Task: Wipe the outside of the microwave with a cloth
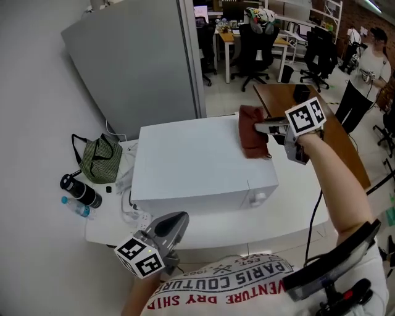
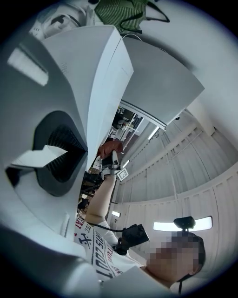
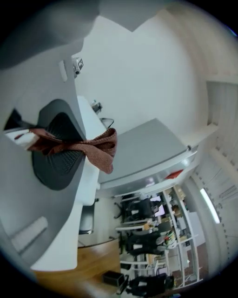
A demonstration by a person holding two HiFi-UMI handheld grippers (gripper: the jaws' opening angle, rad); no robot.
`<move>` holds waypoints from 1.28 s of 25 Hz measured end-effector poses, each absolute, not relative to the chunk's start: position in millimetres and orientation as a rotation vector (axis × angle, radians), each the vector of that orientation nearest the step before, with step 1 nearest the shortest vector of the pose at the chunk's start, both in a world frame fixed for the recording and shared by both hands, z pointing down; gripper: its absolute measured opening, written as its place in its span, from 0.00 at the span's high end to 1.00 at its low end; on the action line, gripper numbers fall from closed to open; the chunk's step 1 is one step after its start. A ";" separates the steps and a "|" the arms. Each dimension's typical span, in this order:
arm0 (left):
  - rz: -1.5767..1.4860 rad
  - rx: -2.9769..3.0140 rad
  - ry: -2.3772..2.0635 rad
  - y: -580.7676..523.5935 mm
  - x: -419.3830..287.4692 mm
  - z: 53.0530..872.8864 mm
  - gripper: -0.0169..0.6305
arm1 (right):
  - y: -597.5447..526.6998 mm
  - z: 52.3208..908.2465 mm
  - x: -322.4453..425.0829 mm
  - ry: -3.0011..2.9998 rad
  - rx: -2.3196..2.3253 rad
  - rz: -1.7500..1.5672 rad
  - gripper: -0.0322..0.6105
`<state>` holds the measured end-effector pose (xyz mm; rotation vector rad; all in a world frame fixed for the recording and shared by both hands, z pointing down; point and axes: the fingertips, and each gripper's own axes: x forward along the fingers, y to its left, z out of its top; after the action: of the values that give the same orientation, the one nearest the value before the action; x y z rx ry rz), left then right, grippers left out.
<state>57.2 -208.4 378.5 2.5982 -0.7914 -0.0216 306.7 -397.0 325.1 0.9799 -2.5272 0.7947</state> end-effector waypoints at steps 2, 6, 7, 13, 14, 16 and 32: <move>-0.018 2.603 -0.817 -205.8 58.5 373.7 0.97 | -365.3 296.2 291.0 -2.737 0.918 0.684 0.89; -0.009 2.600 -0.807 -193.0 66.4 371.9 0.97 | -282.9 273.8 270.9 -3.021 0.803 0.533 0.89; -0.006 2.601 -0.795 -189.2 68.0 371.9 0.97 | -260.3 274.0 265.5 -3.058 0.785 0.511 0.89; -0.036 2.626 -0.720 -166.7 69.4 368.4 0.97 | -154.3 315.8 216.3 -3.116 0.779 0.426 0.88; -0.041 2.639 -0.696 -158.8 68.6 365.4 0.97 | -141.3 324.2 207.5 -3.122 0.801 0.444 0.88; -0.042 2.664 -0.645 -138.5 62.7 361.2 0.97 | -115.2 338.6 189.8 -3.134 0.840 0.511 0.88; -0.048 2.686 -0.546 -13.8 -53.3 359.7 0.97 | 37.0 359.9 113.4 -2.977 1.236 0.500 0.89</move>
<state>-53.3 -13.8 359.7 2.6861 -0.5461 -0.0485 113.4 37.0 359.9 1.2357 -2.9772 0.5002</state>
